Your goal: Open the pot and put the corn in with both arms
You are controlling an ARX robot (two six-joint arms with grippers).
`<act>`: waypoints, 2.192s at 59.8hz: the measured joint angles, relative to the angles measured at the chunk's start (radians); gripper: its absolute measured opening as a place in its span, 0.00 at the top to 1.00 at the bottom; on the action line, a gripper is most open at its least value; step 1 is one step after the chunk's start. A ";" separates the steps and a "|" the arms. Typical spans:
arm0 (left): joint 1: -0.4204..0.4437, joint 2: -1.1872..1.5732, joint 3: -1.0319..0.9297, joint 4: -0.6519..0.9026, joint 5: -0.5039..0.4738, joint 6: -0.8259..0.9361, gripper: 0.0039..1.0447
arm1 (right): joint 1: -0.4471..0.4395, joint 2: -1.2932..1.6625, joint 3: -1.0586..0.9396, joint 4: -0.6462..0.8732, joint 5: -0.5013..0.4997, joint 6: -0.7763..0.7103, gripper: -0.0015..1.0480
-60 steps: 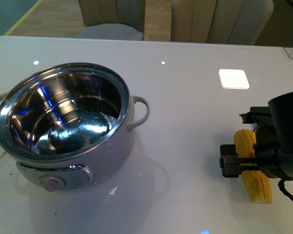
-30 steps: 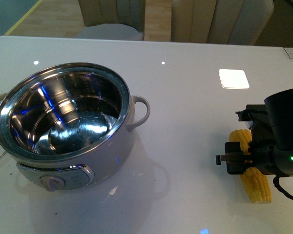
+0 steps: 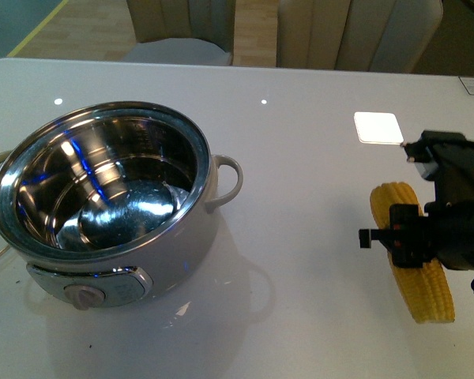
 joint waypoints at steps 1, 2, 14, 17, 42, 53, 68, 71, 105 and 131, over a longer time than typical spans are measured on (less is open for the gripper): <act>0.000 0.000 0.000 0.000 0.000 0.000 0.06 | 0.006 -0.025 0.000 -0.008 -0.008 0.008 0.76; 0.000 0.000 0.000 0.000 0.000 0.000 0.06 | 0.009 -0.038 0.000 -0.012 -0.012 0.014 0.76; 0.000 0.000 0.000 0.000 0.000 0.000 0.06 | 0.084 -0.209 0.075 -0.090 -0.049 0.107 0.73; 0.000 0.000 0.000 0.000 0.000 0.000 0.06 | 0.100 -0.212 0.109 -0.101 -0.055 0.128 0.73; 0.000 0.000 0.000 0.000 0.000 0.000 0.06 | 0.211 -0.117 0.346 -0.166 -0.062 0.247 0.70; 0.000 0.000 0.000 0.000 0.000 0.000 0.06 | 0.238 -0.052 0.428 -0.192 -0.066 0.282 0.69; 0.000 0.000 0.000 0.000 0.000 0.000 0.06 | 0.265 0.036 0.533 -0.224 -0.069 0.337 0.68; 0.000 0.000 0.000 0.000 0.000 0.000 0.06 | 0.272 0.056 0.554 -0.230 -0.069 0.345 0.68; 0.000 0.000 0.000 0.000 0.000 0.000 0.06 | 0.367 0.248 0.745 -0.327 -0.080 0.380 0.67; 0.000 0.000 0.000 0.000 0.000 0.000 0.06 | 0.410 0.380 0.922 -0.415 -0.106 0.391 0.64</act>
